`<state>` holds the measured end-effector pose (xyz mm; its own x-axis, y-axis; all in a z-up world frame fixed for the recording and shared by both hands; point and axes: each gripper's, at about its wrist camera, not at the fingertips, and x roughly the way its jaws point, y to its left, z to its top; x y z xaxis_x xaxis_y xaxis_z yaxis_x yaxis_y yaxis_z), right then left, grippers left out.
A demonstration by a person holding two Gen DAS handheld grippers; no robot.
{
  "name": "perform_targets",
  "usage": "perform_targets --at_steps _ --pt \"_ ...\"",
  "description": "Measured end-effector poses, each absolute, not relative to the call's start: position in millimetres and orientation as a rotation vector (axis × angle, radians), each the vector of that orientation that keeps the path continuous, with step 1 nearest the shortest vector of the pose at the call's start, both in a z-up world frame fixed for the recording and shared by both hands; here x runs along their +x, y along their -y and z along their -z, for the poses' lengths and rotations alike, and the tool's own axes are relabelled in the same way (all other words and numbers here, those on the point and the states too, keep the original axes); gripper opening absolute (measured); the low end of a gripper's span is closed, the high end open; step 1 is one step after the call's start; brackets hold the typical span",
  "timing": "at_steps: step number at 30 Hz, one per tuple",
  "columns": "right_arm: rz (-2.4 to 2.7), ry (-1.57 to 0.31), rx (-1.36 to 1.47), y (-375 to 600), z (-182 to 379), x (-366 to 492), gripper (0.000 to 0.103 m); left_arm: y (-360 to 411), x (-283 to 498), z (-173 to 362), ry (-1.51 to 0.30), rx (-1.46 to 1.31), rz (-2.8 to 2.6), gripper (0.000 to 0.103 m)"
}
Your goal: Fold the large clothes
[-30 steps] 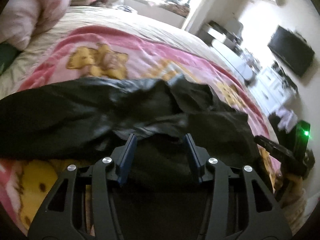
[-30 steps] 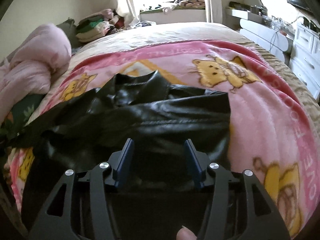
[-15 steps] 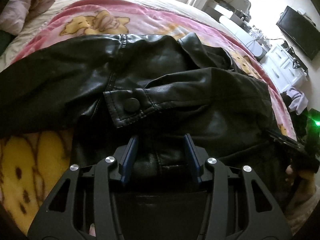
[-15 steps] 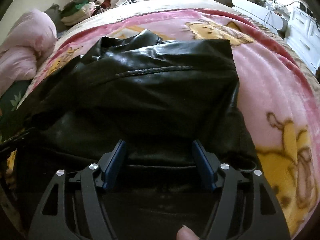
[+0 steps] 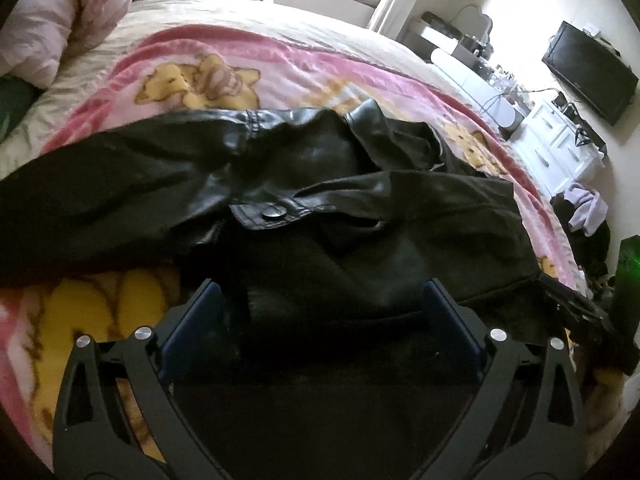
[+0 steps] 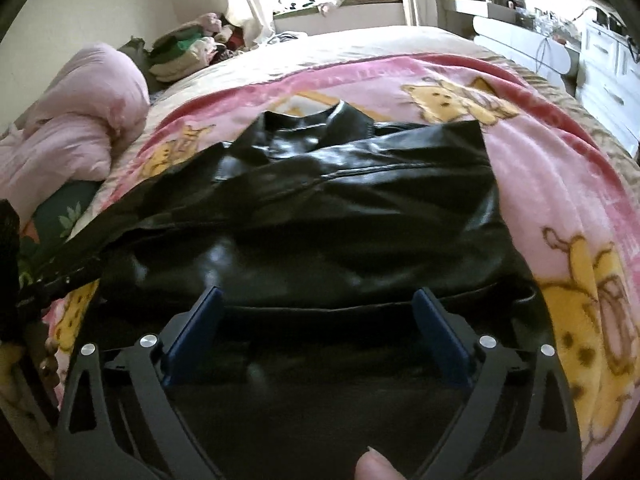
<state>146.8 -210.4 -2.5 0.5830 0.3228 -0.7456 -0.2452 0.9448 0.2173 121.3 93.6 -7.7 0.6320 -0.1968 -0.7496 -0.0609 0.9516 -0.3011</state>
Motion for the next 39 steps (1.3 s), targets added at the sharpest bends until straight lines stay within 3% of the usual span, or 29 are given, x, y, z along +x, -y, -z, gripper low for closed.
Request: perform_targets --at_steps 10,39 --pt "-0.383 -0.845 0.060 174.7 -18.6 135.8 0.096 -107.4 107.2 1.5 -0.875 -0.298 0.028 0.094" --pt "-0.620 -0.749 -0.077 26.4 -59.2 139.0 0.097 -241.5 59.7 -5.7 -0.750 -0.509 -0.306 0.094"
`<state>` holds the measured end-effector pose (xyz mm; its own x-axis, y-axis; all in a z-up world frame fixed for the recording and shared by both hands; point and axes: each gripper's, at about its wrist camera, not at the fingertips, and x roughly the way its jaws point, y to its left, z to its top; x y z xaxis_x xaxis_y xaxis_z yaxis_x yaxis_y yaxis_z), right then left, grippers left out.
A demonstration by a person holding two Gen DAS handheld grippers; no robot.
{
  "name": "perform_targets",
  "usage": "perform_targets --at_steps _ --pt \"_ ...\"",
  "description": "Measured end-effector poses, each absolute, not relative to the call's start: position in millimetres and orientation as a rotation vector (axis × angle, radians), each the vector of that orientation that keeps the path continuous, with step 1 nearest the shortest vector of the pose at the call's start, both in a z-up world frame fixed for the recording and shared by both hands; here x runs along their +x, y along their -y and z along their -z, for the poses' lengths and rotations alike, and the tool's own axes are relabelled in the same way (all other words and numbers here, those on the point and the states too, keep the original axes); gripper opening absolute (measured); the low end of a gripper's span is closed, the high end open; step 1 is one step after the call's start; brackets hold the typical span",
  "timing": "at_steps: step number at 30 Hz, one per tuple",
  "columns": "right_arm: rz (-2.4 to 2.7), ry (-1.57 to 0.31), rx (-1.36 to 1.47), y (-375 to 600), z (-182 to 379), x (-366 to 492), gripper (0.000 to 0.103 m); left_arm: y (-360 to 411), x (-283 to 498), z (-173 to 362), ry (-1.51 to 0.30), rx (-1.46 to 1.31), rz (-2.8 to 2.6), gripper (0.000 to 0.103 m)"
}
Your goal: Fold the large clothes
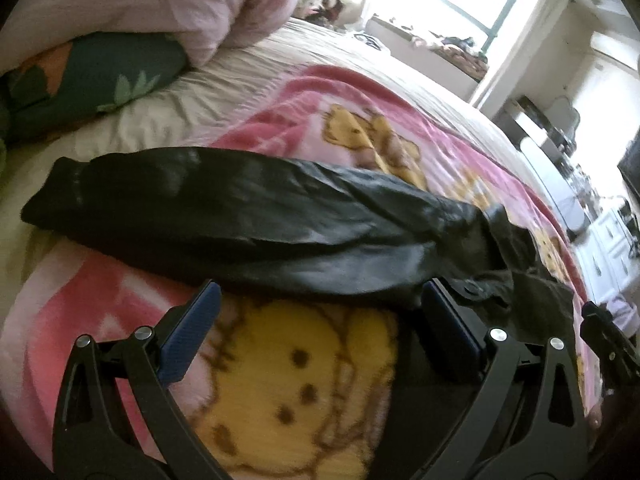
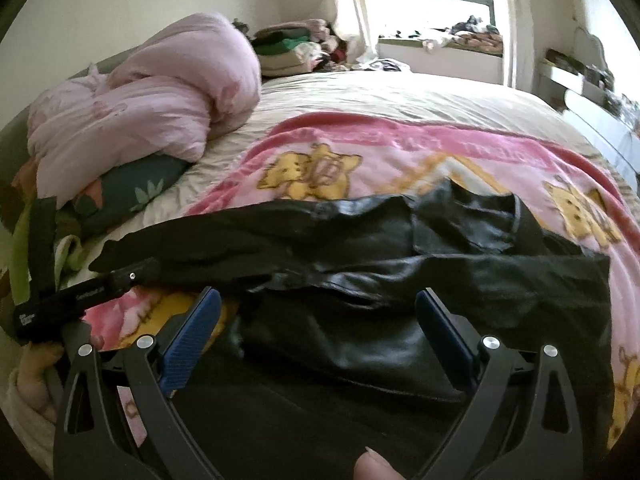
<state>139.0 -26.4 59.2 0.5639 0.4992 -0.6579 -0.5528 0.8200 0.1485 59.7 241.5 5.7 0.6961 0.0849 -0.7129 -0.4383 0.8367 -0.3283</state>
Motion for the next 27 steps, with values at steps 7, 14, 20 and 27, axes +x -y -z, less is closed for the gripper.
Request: perform_targets --at_steps 7,14,20,27 --pt "-0.665 -0.756 -0.107 -9.9 -59.5 143.8 0.097 -278.7 42.8 -5.1 -0.720 -0.589 -0.391 0.094" --pt "-0.719 -0.762 -0.141 -49.3 -59.1 146.2 0.097 -313.0 24.7 -4.4 -0.687 -0.674 -0.469 0.094" --pt "-0.768 -0.775 -0.155 -76.2 -58.2 145.2 0.097 -336.0 14.2 1.7 -0.675 -0.735 -0.526 0.094" --pt "-0.836 -0.792 -0.208 -106.3 -54.1 140.7 0.097 -363.8 2.7 14.8 -0.667 -0.819 -0.594 0.094"
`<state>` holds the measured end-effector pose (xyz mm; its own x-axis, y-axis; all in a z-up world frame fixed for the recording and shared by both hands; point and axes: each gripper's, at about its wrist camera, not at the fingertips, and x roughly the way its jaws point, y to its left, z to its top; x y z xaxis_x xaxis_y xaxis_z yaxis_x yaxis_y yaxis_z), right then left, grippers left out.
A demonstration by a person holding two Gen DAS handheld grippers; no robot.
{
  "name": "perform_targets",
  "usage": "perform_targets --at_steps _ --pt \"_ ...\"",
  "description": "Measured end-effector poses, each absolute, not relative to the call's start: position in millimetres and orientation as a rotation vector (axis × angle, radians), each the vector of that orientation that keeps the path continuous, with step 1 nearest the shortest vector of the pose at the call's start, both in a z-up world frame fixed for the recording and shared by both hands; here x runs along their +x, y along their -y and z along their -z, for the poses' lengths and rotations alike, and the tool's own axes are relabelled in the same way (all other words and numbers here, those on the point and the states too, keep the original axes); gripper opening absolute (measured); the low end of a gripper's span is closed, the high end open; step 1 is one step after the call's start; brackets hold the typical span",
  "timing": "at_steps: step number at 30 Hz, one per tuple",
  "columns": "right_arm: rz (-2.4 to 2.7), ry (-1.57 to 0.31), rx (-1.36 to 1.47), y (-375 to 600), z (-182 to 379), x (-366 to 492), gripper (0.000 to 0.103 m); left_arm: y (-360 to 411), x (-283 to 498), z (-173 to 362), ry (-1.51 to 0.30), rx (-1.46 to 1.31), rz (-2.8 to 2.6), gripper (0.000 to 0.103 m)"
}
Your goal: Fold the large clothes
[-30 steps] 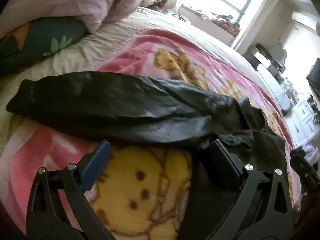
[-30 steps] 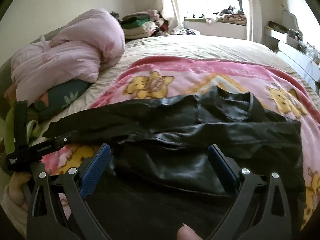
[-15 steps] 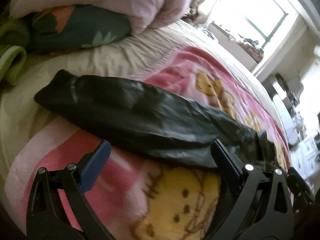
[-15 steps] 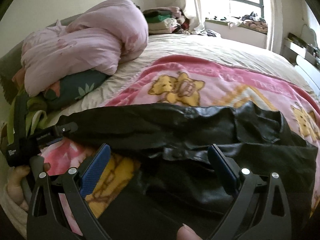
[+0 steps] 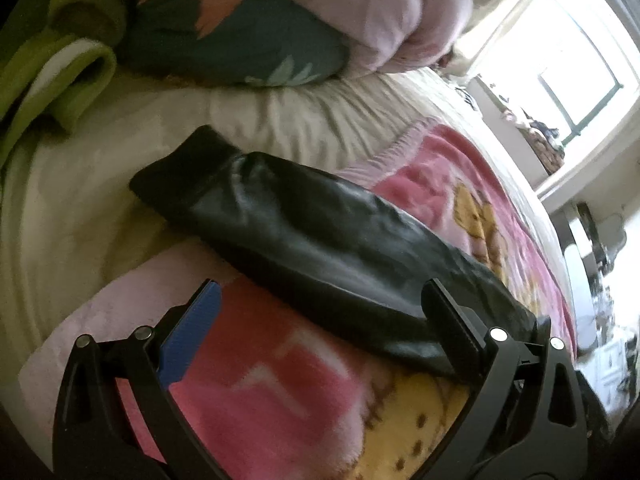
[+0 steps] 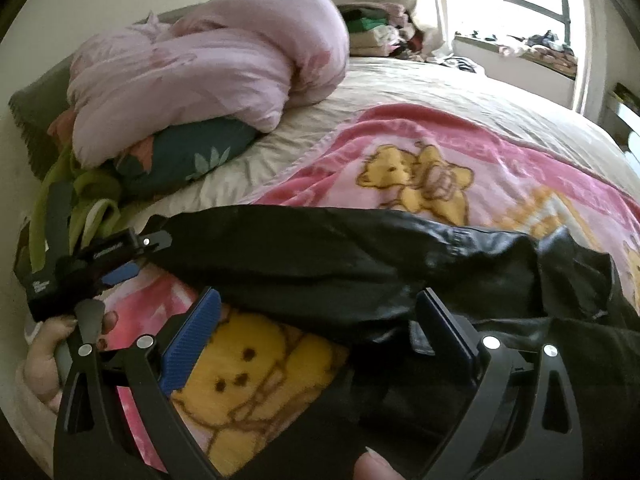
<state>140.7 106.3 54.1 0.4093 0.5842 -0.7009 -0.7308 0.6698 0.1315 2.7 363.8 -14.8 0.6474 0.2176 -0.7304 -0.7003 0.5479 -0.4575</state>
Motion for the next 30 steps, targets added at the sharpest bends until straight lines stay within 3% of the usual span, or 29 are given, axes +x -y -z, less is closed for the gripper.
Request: perform_targets --at_steps 14,15,16,17,20,23,30 --pt "-0.843 -0.819 -0.193 -111.8 -45.6 135.2 0.097 -409.2 -2.3 50.9 -0.546 -1.059 -0.683 0.090" --pt "-0.836 -0.819 -0.188 -108.2 -45.4 135.2 0.097 -409.5 -0.1 49.7 -0.543 -1.047 -0.687 0.084" --pt "-0.825 -0.819 -0.179 -102.1 -45.6 135.3 0.097 -409.8 2.6 48.8 -0.543 -1.040 -0.680 0.065" --pt "-0.815 -0.819 -0.168 -96.7 -45.6 135.5 0.097 -410.6 4.5 48.1 -0.543 -1.037 -0.685 0.058" --pt "-0.781 -0.820 -0.126 -76.8 -44.9 136.0 0.097 -415.5 4.8 46.4 -0.507 -1.048 -0.674 0.011" --pt "-0.751 -0.825 -0.084 -57.6 -42.4 137.1 0.097 -414.4 1.5 39.4 -0.465 -1.046 -0.643 0.003" --pt "-0.661 -0.837 0.021 -2.5 -39.1 136.1 0.097 -392.4 -5.6 -9.3 -0.341 -0.951 -0.510 0.000"
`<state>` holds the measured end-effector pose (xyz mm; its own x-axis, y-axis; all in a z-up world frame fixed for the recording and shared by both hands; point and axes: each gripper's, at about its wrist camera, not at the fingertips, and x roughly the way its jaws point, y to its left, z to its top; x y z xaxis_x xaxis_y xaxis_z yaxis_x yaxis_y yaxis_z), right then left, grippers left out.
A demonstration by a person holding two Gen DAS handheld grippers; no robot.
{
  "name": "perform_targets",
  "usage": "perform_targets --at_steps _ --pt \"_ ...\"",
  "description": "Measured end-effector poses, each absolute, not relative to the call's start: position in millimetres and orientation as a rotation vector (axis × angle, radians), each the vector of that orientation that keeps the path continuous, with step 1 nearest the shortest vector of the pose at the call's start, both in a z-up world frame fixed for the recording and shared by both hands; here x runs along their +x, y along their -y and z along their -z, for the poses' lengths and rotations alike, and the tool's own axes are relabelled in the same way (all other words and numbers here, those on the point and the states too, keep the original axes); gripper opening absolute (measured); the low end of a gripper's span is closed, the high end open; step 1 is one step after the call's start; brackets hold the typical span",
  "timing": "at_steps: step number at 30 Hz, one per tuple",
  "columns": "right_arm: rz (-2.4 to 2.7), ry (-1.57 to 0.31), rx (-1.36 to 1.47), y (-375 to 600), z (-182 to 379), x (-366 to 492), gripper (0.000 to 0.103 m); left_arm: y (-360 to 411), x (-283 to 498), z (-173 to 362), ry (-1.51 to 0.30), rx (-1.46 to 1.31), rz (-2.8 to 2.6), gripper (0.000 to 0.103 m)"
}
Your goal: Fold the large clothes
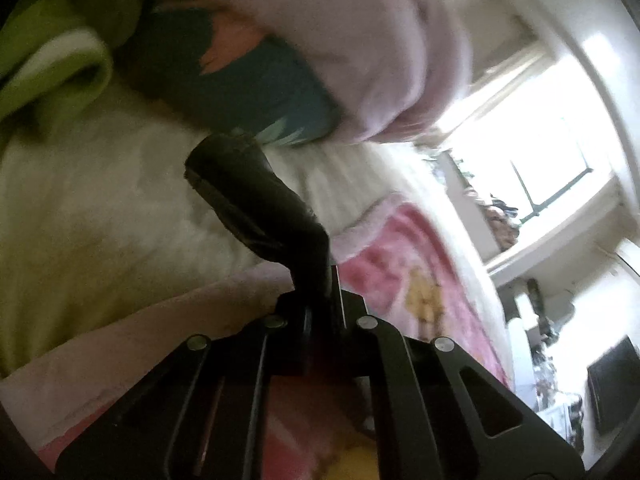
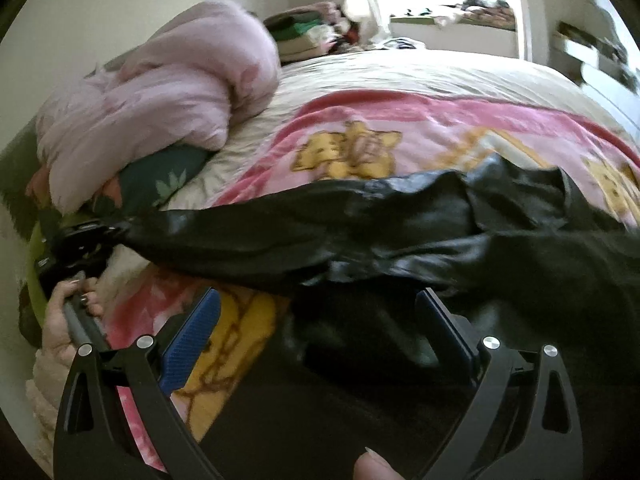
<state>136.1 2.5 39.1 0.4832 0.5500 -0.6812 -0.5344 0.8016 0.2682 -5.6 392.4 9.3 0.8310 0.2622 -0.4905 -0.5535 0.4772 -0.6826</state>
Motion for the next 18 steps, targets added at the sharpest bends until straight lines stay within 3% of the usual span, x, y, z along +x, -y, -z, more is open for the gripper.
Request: perform_targets --at_steps 18 --pt "-0.543 -0.790 0.167 105.9 -58.7 127.7 0.097 -289.3 14.7 -140.1 -0.191 -0.666 -0.274 0.000"
